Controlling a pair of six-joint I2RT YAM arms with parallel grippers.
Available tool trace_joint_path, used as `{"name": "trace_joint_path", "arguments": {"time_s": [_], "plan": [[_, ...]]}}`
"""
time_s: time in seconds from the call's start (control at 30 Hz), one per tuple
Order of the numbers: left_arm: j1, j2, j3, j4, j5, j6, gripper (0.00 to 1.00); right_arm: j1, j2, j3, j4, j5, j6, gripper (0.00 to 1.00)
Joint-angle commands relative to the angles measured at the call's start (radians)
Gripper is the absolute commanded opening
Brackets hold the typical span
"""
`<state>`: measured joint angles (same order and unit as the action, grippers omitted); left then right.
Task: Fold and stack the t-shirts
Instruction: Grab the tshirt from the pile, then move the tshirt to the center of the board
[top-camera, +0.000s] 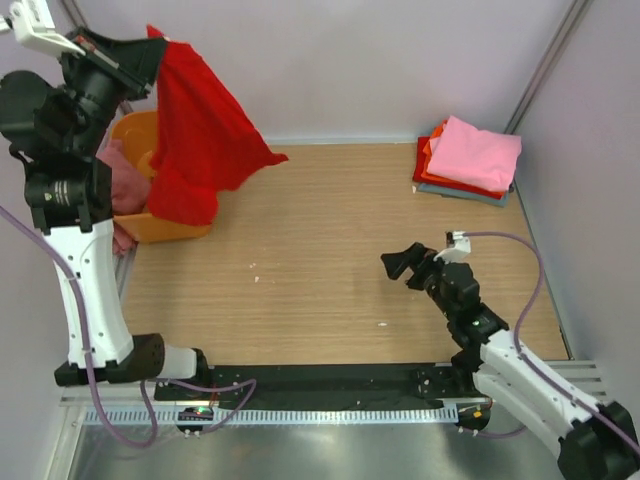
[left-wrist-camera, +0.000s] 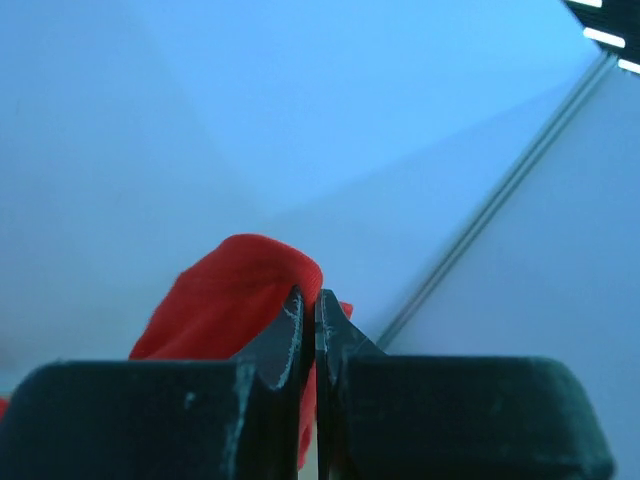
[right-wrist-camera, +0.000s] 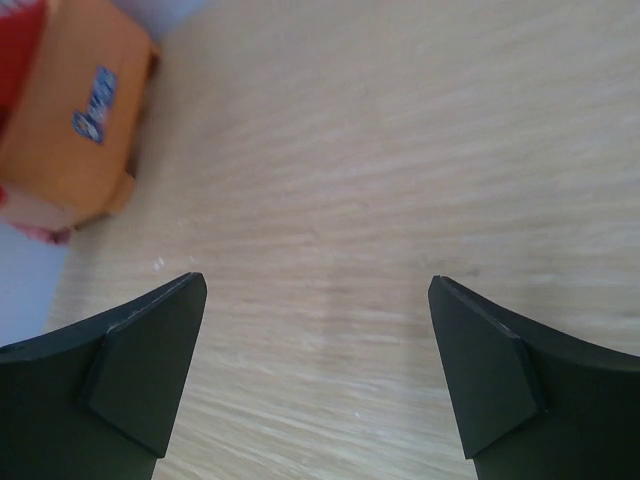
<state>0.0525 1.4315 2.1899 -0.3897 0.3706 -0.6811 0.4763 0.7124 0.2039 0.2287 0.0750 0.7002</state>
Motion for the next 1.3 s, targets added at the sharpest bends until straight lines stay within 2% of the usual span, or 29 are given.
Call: {"name": "trace_joint_path", "arguments": {"time_s": [0.0,0.03,0.07,0.1,0.2,0.23,0.3,0.33,0.37,0.43,0.57,0.6,0.7,0.83,0.97,1.13,1.27], "plan": [[-0.043,-0.058,-0.213,-0.026,0.125,-0.018,0.03,0.004,-0.189,0.196,-0.298,0.222,-0.079,1.0],[-0.09,-0.09,-0.282,-0.02,0.117,-0.015,0.06,0.004,-0.255,0.282,-0.345,0.248,-0.112,1.0],[-0.183,-0.142,-0.414,-0.02,0.11,-0.002,0.13,0.004,-0.269,0.326,-0.426,0.281,-0.128,1.0],[-0.233,-0.161,-0.479,-0.02,0.096,0.041,0.44,0.004,-0.278,0.416,-0.465,0.326,-0.143,1.0],[-0.377,-0.183,-0.643,-0.13,0.03,0.138,0.99,0.004,-0.239,0.54,-0.607,0.364,-0.191,1.0],[-0.394,-0.192,-0.668,-0.211,-0.061,0.176,1.0,0.004,-0.217,0.596,-0.632,0.321,-0.199,1.0],[-0.402,-0.262,-0.755,-0.236,-0.134,0.186,1.0,0.005,-0.115,0.632,-0.67,0.203,-0.211,1.0],[-0.401,-0.287,-0.792,-0.262,-0.232,0.198,1.0,0.004,-0.034,0.631,-0.674,0.087,-0.205,1.0],[-0.401,-0.307,-0.802,-0.277,-0.269,0.204,1.0,0.004,-0.002,0.618,-0.649,0.022,-0.174,1.0],[-0.399,-0.347,-0.817,-0.333,-0.321,0.236,1.0,0.008,0.045,0.547,-0.597,-0.112,-0.136,1.0],[-0.399,-0.393,-0.889,-0.396,-0.395,0.285,1.0,0.038,0.14,0.433,-0.413,-0.22,-0.09,1.0],[-0.399,-0.426,-0.942,-0.394,-0.409,0.29,1.0,0.048,0.227,0.436,-0.398,-0.242,-0.088,1.0],[-0.399,-0.489,-1.03,-0.367,-0.475,0.308,1.0,0.097,0.455,0.507,-0.396,-0.261,-0.1,1.0],[-0.399,-0.594,-1.205,-0.319,-0.554,0.324,1.0,0.133,0.626,0.586,-0.332,-0.239,-0.148,1.0],[-0.399,-0.687,-1.321,-0.298,-0.615,0.265,1.0,0.143,0.824,0.73,-0.331,-0.261,-0.189,1.0],[-0.399,-0.688,-1.326,-0.288,-0.634,0.265,1.0,0.173,1.027,0.948,-0.357,-0.27,-0.226,1.0],[-0.399,-0.664,-1.319,-0.301,-0.63,0.268,1.0,0.183,1.154,1.123,-0.451,-0.247,-0.271,1.0]]}}
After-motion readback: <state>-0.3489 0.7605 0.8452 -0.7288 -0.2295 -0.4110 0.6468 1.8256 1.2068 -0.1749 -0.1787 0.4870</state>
